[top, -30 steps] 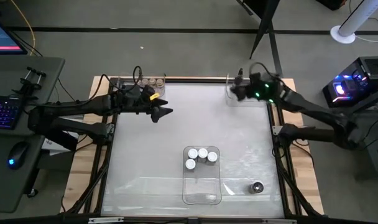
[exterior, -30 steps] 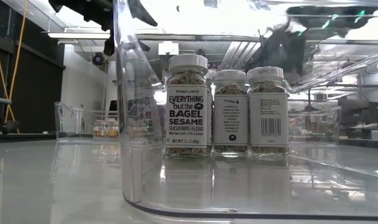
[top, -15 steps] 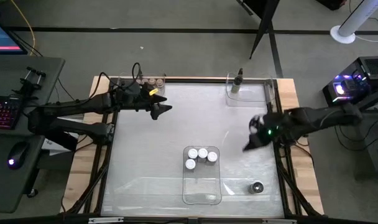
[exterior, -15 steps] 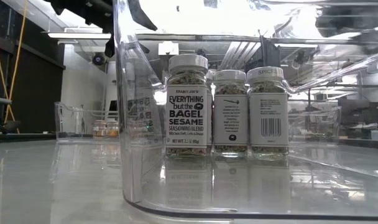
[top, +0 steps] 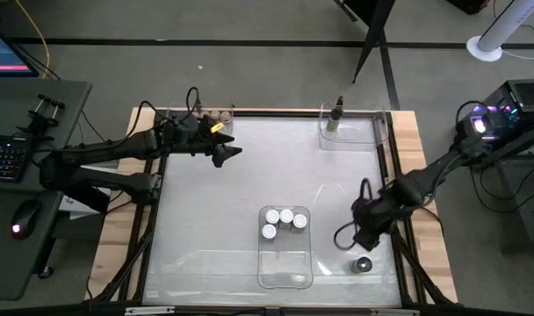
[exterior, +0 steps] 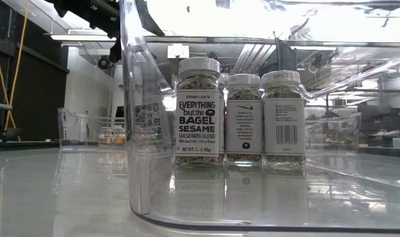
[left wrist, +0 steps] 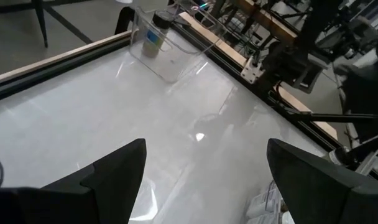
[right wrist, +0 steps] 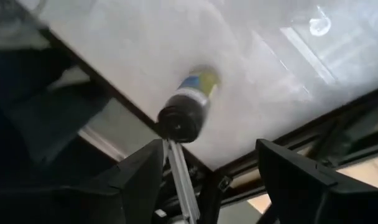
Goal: Sort spices by type
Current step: Put the black seasoning bottle into the top right transparent bin
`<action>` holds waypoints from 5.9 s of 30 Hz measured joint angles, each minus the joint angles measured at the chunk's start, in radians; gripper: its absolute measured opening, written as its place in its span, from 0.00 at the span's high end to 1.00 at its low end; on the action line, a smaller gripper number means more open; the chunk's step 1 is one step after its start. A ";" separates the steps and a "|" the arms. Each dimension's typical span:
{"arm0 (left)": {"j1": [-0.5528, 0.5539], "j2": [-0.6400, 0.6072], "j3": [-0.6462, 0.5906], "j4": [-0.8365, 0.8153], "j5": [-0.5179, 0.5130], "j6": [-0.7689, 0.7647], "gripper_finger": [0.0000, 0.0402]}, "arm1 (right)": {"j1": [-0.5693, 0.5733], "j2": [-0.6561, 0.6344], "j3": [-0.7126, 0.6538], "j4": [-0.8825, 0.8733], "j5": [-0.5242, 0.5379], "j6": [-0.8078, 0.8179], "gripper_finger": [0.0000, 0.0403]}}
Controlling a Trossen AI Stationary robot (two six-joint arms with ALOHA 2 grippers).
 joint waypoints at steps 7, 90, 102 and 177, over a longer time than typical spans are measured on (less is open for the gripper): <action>0.019 0.000 0.000 -0.025 0.061 -0.026 0.20 | 0.067 0.158 0.018 0.137 -0.081 0.008 0.37; 0.019 -0.001 -0.001 -0.101 0.152 0.009 0.20 | 0.141 0.349 0.074 0.101 0.029 -0.059 0.37; 0.019 -0.001 -0.001 -0.101 0.152 0.017 0.20 | 0.138 0.348 0.074 0.079 0.021 -0.059 0.28; 0.019 -0.001 -0.001 -0.076 0.147 -0.026 0.20 | -0.702 0.111 0.386 -0.320 0.679 -0.693 0.50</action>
